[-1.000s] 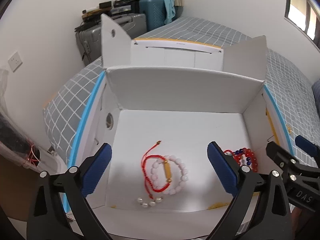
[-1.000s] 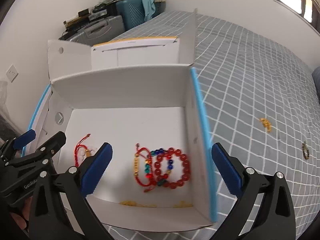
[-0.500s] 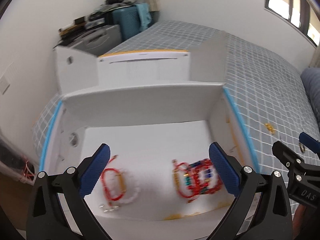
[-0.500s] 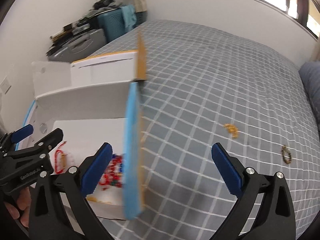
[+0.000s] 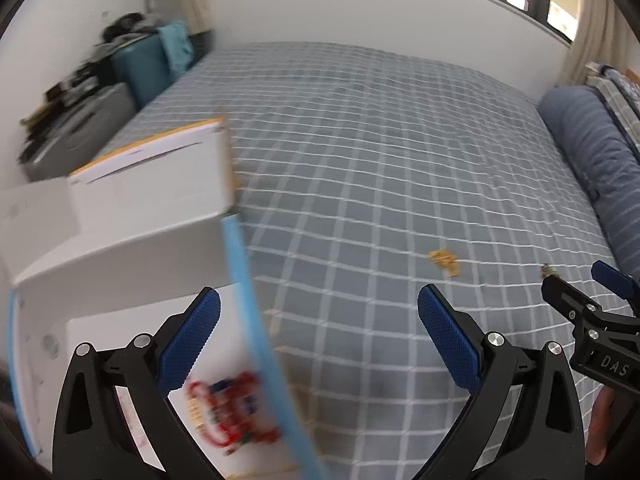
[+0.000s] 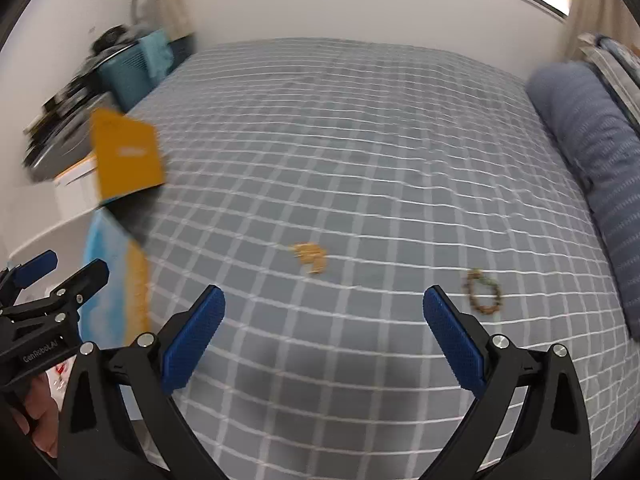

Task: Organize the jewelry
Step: 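Move both open tools back over the yellow and wooden bead bracelets, then grasp the yellow bead bracelet with the left tool while the right tool grasps the wooden bead bracelet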

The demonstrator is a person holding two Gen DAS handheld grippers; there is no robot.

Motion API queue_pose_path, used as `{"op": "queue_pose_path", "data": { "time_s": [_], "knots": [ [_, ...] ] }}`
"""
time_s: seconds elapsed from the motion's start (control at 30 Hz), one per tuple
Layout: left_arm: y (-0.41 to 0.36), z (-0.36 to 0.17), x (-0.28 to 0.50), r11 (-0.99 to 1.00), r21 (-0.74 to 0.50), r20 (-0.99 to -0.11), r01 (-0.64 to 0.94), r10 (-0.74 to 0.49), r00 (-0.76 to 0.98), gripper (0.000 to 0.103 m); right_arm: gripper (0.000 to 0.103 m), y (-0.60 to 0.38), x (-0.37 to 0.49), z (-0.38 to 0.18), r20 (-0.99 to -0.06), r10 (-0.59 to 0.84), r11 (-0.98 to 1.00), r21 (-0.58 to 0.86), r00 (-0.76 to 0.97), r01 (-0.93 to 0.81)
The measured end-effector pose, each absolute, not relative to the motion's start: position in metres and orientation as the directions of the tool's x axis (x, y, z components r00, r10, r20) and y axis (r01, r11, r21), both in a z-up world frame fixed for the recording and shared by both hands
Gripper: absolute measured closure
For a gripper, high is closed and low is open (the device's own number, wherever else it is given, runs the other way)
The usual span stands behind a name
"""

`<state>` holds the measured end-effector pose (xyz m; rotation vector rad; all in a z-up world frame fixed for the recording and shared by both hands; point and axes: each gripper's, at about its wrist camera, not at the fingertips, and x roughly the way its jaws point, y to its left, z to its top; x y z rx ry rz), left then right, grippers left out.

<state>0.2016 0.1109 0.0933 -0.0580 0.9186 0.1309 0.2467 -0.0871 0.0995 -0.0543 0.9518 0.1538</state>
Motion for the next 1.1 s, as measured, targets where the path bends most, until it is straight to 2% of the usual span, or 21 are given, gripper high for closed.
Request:
{"op": "queue_pose_path", "data": {
  "time_s": [0.27,0.37,0.53,0.7,0.9,1.1],
  "knots": [
    [0.055,0.062,0.272,0.999,-0.049,-0.851,0.0,-0.041,0.524,0.006,0.008,-0.155,0.298,0.073,-0.855,-0.011,0.994,-0.066,0.519,-0.087],
    [0.036,0.046,0.295,1.0,0.009,-0.863,0.027,-0.006,0.504,0.006,0.008,-0.173,0.316,0.055,-0.875,-0.044,0.993,-0.093,0.482,-0.078],
    [0.017,0.014,0.331,0.999,-0.01,-0.901,0.031,-0.022,0.432,0.006,0.008,-0.199,0.344,0.021,-0.919,-0.016,0.996,-0.05,0.393,-0.075],
    [0.004,-0.015,0.348,0.998,-0.065,-0.925,-0.003,-0.059,0.376,0.006,0.015,-0.219,0.356,-0.001,-0.94,0.026,0.999,0.012,0.34,-0.043],
    [-0.009,-0.037,0.354,0.998,-0.056,-0.941,-0.005,-0.051,0.335,0.006,0.024,-0.235,0.361,-0.02,-0.952,0.047,0.999,0.045,0.303,-0.011],
    [-0.009,-0.047,0.354,0.999,-0.051,-0.947,-0.006,-0.047,0.319,0.006,0.043,-0.241,0.36,-0.036,-0.959,0.074,0.997,0.079,0.272,0.007]
  ]
}}
